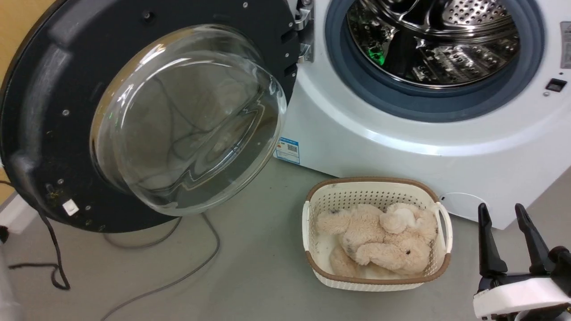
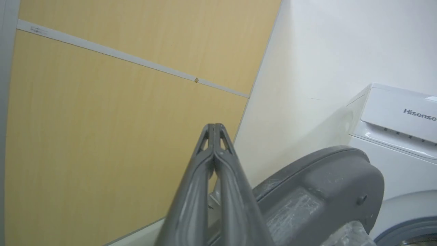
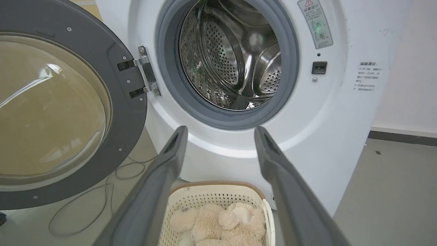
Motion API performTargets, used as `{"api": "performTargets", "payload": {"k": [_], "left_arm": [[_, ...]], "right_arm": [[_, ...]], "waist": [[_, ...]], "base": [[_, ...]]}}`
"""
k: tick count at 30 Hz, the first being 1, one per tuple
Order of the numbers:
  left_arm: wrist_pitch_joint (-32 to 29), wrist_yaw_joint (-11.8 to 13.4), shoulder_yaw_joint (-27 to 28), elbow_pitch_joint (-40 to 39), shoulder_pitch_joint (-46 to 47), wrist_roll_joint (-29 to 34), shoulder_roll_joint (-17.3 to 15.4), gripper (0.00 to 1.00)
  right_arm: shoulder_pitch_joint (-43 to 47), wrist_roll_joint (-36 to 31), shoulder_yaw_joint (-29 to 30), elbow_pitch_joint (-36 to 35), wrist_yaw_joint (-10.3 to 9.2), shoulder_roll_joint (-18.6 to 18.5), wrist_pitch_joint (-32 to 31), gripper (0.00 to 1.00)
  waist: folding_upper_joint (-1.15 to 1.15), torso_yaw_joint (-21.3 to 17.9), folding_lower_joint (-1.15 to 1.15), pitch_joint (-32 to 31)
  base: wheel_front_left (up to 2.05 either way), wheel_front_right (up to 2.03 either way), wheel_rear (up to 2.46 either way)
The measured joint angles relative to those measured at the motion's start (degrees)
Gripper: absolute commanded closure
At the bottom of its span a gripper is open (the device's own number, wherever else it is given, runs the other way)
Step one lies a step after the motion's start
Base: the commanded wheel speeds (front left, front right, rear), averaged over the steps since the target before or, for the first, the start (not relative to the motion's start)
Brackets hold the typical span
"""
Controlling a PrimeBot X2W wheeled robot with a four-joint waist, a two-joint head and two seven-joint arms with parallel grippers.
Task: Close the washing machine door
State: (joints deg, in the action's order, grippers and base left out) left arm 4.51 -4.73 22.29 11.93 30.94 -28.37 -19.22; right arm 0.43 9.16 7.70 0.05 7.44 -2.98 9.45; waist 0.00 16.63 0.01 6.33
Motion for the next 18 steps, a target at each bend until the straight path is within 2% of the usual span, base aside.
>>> {"api": "performTargets", "payload": {"k": [6,11,18], "left_arm": [[-8.1,-0.3,0.7,9.7,6.2,-6.6,-3.7,1.00],[-13.6,-0.5,0.4,16.5,10.6,-9.4,-6.7,1.00],[-26.0,-1.0,-1.2,23.5,13.6,-15.5,-8.4,1.00]], "right_arm": [[-0.5,0.1,0.4,0.1,0.00,0.0,0.7,0.00],[-1.1,0.4,0.5,0.2,0.00,0.0,1.3,0.00],[-1.2,1.1,1.2,0.4,0.00,0.0,2.1,0.00]], "waist": [[0.00,1.2,0.00,1.2],[0.00,1.8,0.00,2.4],[0.00,2.4,0.00,3.7]], "base": [[0.00,0.00,0.00],[0.00,0.00,0.00],[0.00,0.00,0.00]]}}
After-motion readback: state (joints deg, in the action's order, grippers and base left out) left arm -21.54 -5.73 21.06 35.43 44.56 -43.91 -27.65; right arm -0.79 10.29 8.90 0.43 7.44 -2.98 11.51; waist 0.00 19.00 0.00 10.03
